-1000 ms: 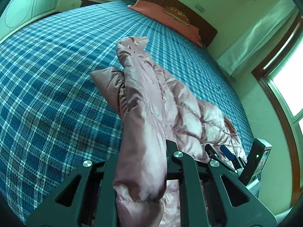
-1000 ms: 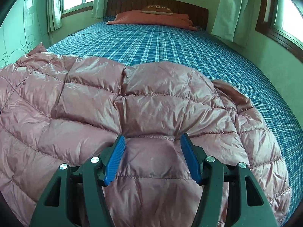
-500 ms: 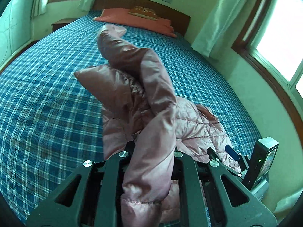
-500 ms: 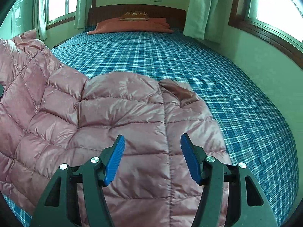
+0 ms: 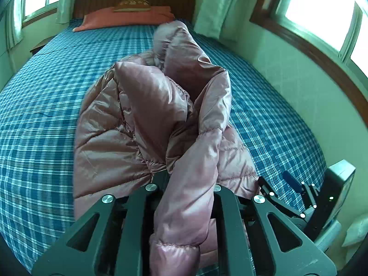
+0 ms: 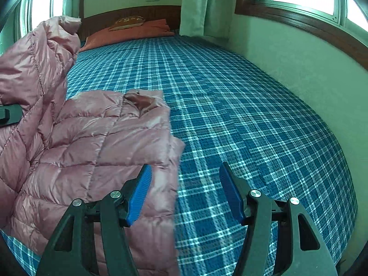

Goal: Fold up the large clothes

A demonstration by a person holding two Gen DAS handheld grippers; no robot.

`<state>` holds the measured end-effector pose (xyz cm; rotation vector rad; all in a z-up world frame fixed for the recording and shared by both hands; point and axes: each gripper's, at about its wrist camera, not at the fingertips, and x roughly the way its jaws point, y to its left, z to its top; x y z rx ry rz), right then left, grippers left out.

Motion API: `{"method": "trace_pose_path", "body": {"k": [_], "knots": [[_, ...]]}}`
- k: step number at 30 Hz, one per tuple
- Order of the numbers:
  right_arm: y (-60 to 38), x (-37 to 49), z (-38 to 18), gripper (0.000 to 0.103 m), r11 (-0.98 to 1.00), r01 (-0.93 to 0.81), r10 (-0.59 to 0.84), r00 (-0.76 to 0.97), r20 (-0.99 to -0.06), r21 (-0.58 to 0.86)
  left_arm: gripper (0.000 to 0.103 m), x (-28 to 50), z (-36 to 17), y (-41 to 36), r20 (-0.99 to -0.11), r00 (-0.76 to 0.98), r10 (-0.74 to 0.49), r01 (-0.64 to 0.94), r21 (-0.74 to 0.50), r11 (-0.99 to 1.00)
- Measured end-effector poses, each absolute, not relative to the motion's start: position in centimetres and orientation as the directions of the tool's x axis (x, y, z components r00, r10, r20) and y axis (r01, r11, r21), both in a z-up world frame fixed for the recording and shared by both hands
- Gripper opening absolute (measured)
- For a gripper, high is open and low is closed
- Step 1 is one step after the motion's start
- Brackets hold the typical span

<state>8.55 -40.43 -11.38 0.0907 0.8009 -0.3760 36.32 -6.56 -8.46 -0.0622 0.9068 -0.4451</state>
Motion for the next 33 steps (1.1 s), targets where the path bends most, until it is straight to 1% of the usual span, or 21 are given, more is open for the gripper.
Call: {"method": "trace_pose_path", "body": {"k": [6,10,11,14,22,33], "knots": [[-44.0,7.5,-12.2,0.061,0.907,0.416,-0.327,0.596,-0.734,-0.066,0.012,36.5,-12.1,-11.3,-0.804,0.476,-0.355,0.357,-0.192,0.914],[-45.6,7.0,-13.2,0.061,0.900,0.434,-0.317,0.572,-0.756,-0.049,0.012,36.2,-13.8,-13.1,-0.820,0.464,-0.336,0.349,-0.179,0.920],[-45.9,6.9,-13.5,0.061,0.897,0.439,-0.318,0.567,-0.760,-0.048,0.012,36.2,-14.1,-13.5,-0.819,0.451,-0.355,0.377,-0.185,0.907],[-46.8,6.8,-14.1,0.061,0.892,0.451,-0.319,0.555,-0.768,-0.045,0.012,36.1,-15.1,-14.4,-0.821,0.450,-0.350,0.387,-0.174,0.906],[-47.8,6.4,-15.1,0.061,0.885,0.464,-0.308,0.538,-0.785,-0.029,0.012,35.9,-16.6,-15.8,-0.810,0.495,-0.314,0.396,-0.112,0.912],[-48.3,6.2,-15.2,0.061,0.886,0.464,-0.307,0.534,-0.788,-0.031,0.012,35.6,-17.2,-16.3,-0.789,0.536,-0.300,0.408,-0.069,0.911]]}}
